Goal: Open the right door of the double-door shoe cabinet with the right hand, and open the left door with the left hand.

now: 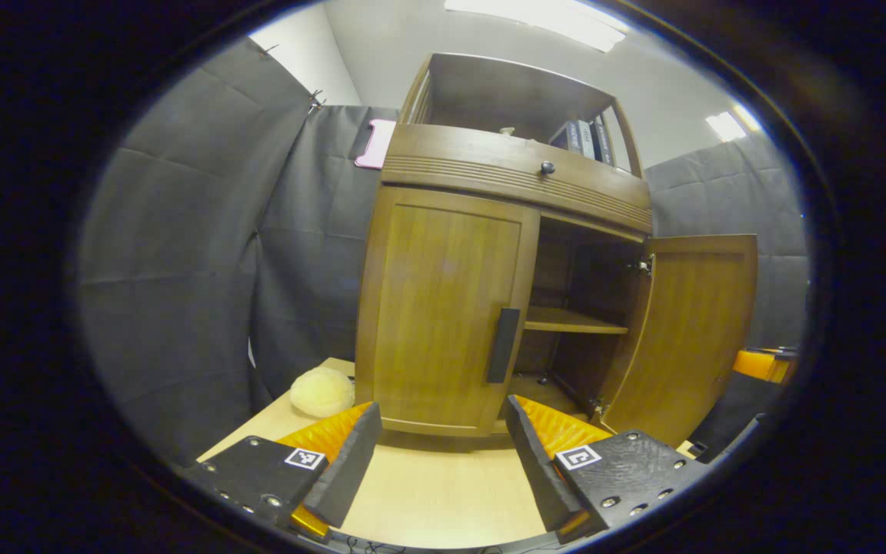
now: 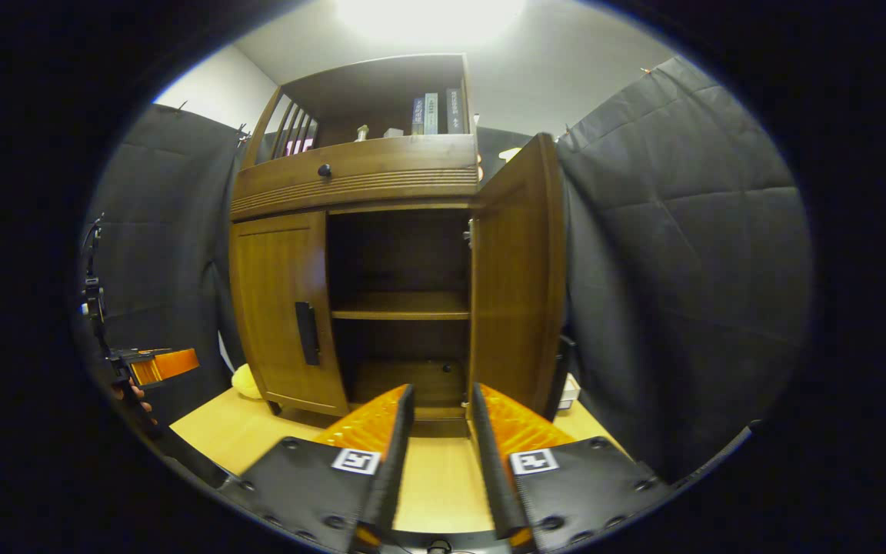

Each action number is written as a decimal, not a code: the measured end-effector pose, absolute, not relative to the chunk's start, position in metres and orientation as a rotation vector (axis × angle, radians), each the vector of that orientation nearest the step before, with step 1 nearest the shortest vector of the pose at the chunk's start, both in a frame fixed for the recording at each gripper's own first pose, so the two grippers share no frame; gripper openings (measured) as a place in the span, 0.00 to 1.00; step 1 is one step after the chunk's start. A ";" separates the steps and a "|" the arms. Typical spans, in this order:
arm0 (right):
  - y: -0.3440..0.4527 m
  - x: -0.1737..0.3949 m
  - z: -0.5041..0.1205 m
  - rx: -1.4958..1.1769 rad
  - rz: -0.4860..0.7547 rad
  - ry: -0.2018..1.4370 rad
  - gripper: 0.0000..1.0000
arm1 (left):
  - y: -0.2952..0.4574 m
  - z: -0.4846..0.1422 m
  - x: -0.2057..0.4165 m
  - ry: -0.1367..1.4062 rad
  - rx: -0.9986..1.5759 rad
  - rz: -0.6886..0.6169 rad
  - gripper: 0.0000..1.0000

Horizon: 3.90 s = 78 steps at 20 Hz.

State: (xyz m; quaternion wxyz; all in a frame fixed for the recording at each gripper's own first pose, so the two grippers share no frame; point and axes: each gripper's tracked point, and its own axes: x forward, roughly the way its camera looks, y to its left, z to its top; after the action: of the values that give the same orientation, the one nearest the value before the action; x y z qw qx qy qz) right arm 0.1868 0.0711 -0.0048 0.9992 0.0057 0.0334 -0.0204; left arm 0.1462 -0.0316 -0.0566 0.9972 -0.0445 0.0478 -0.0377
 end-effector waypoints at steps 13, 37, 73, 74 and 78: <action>0.083 0.225 -0.009 -0.012 0.011 0.094 0.99 | -0.095 -0.037 0.257 0.100 0.025 -0.197 0.91; 0.085 0.252 -0.021 -0.020 0.105 0.148 0.99 | -0.163 -0.080 0.391 0.208 0.019 -0.206 0.42; 0.098 0.258 -0.023 -0.024 0.157 0.196 0.99 | -0.103 -0.083 0.266 0.199 -0.033 -0.198 0.07; 0.098 0.258 -0.023 -0.025 0.157 0.194 0.99 | -0.099 -0.083 0.261 0.199 -0.032 -0.197 0.07; 0.101 0.259 -0.023 -0.021 0.155 0.192 0.96 | -0.083 -0.082 0.243 0.197 -0.027 -0.190 0.07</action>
State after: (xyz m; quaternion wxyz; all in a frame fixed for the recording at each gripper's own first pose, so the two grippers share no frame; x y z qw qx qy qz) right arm 0.2589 0.1009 -0.0231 0.9924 -0.0107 0.0957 0.0771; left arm 0.2434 -0.0827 -0.0819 0.9906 -0.0136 0.0981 -0.0946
